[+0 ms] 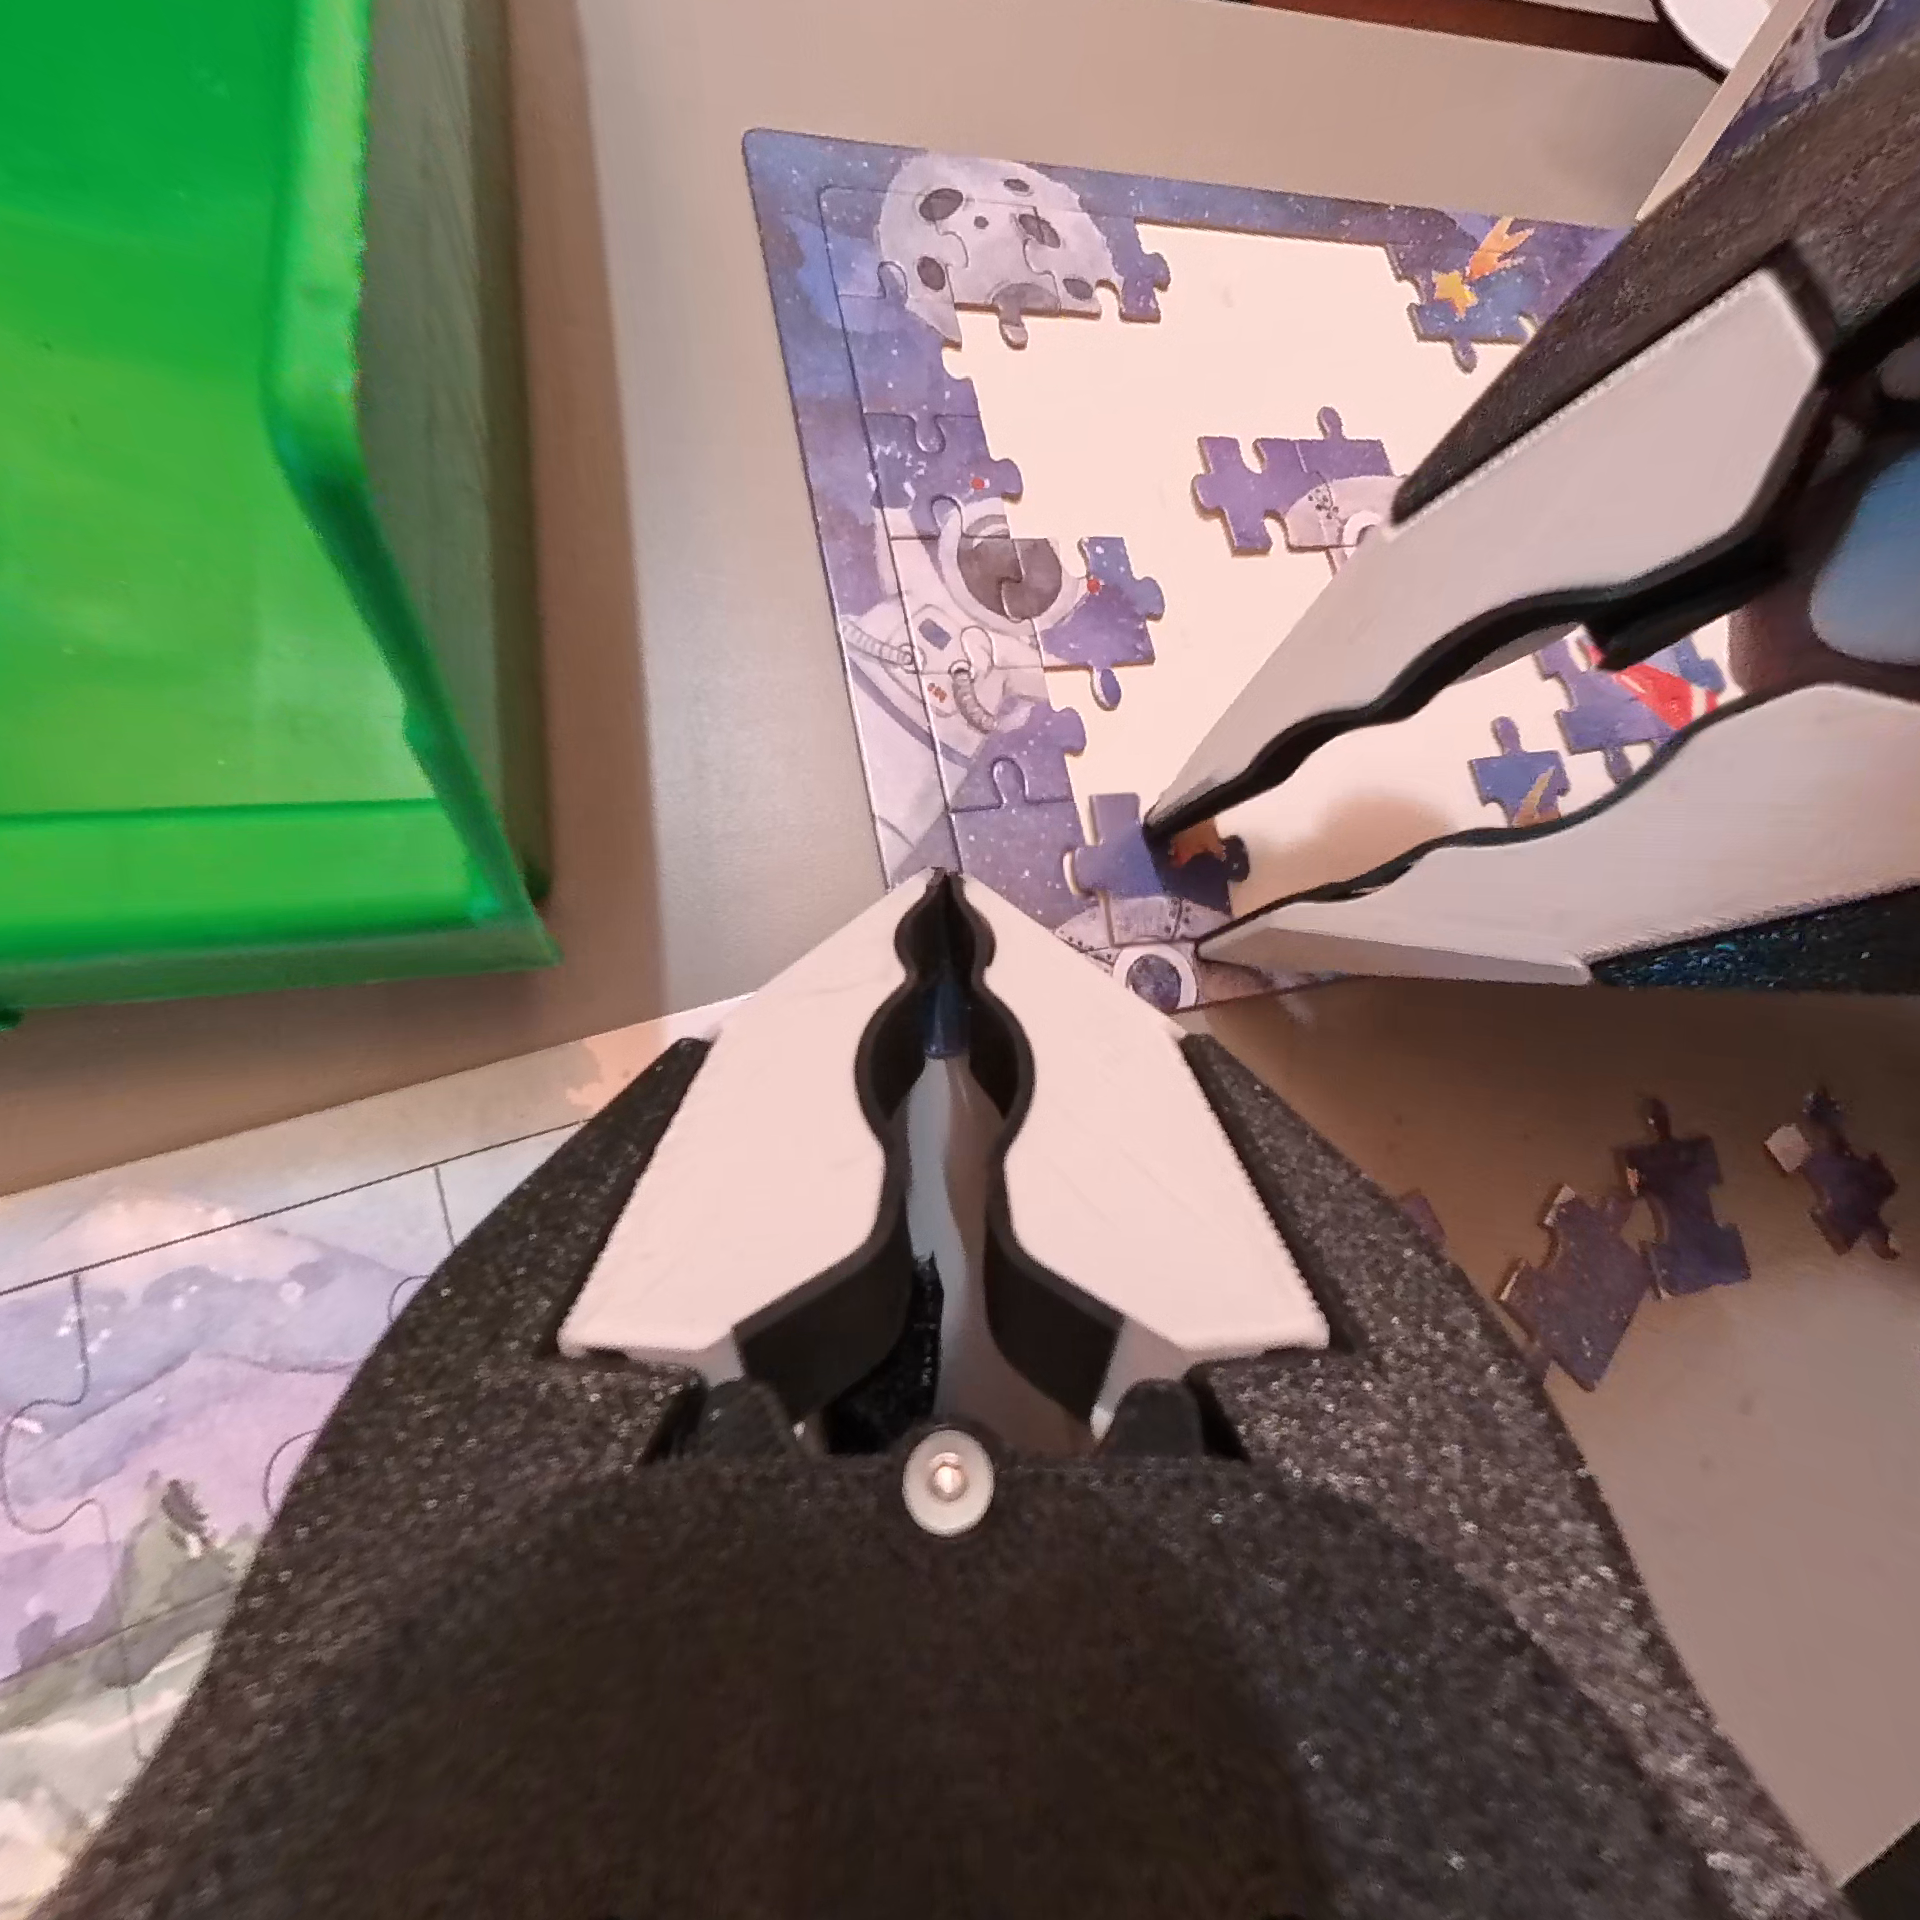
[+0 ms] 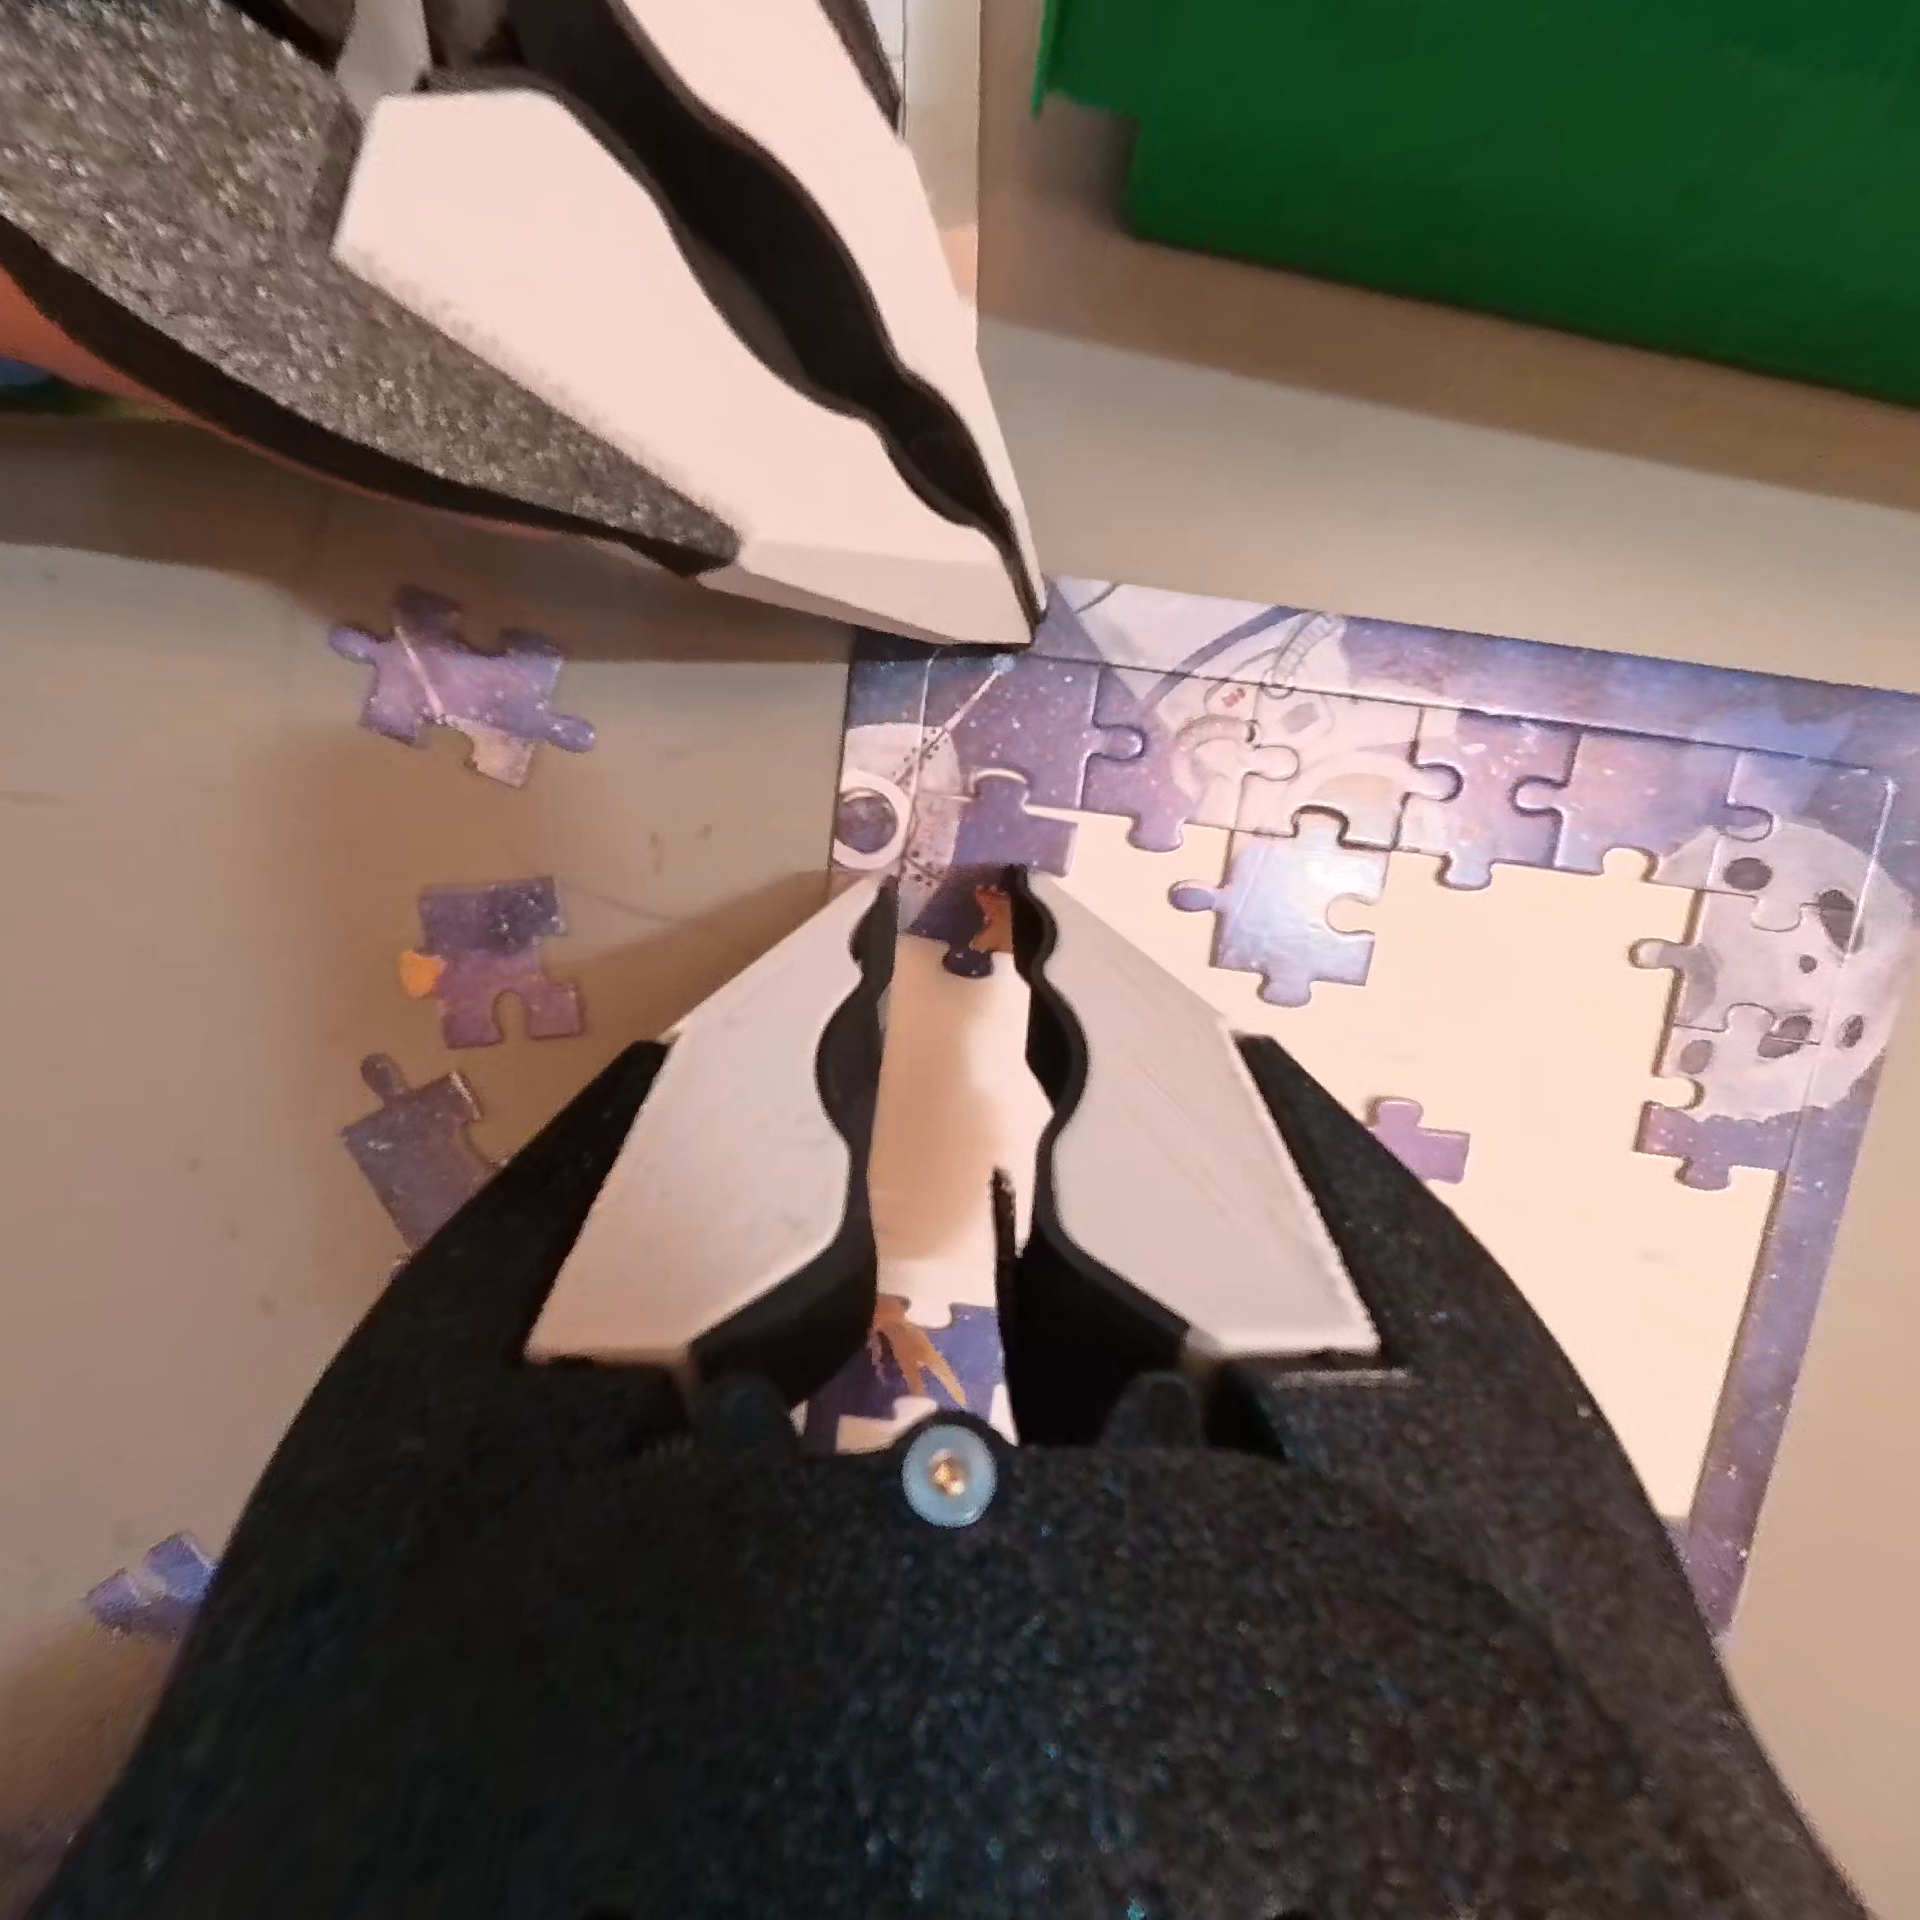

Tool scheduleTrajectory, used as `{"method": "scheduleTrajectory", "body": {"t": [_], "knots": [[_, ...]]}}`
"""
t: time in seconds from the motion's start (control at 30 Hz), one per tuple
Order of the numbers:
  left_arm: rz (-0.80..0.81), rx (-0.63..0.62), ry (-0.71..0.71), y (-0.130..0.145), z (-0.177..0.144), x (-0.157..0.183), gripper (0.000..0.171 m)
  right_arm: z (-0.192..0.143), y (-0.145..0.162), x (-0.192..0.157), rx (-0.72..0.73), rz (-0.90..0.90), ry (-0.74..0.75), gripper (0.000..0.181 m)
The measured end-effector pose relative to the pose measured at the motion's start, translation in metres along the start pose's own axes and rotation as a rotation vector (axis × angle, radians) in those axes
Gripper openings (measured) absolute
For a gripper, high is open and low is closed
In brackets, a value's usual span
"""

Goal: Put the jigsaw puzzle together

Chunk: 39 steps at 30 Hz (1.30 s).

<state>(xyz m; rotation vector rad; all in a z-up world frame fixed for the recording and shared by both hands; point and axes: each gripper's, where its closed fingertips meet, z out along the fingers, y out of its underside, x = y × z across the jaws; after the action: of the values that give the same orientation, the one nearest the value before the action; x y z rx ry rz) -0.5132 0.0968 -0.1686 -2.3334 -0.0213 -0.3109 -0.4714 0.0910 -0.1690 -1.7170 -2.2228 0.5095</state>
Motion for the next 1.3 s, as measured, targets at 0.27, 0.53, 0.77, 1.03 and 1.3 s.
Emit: {"method": "scheduleTrajectory", "body": {"t": [0.27, 0.53, 0.77, 1.03, 1.3], "knots": [[-0.005, 0.001, 0.005, 0.0, 0.0, 0.0, 0.0, -0.008, 0.001, 0.006, 0.032, -0.009, -0.021, 0.035], [-0.007, 0.001, 0.007, 0.0, 0.0, 0.0, 0.0, -0.006, -0.014, 0.009, 0.145, 0.086, 0.029, 0.0], [-0.008, 0.002, 0.008, 0.0, 0.0, 0.0, 0.0, 0.006, -0.013, 0.004, 0.084, -0.053, 0.081, 0.0], [-0.012, 0.003, 0.011, 0.0, 0.0, 0.0, 0.0, -0.002, -0.016, 0.006, 0.101, -0.112, 0.079, 0.0], [-0.008, 0.002, 0.008, 0.0, 0.0, 0.0, 0.0, 0.002, -0.004, -0.002, 0.091, -0.071, 0.073, 0.0]]}}
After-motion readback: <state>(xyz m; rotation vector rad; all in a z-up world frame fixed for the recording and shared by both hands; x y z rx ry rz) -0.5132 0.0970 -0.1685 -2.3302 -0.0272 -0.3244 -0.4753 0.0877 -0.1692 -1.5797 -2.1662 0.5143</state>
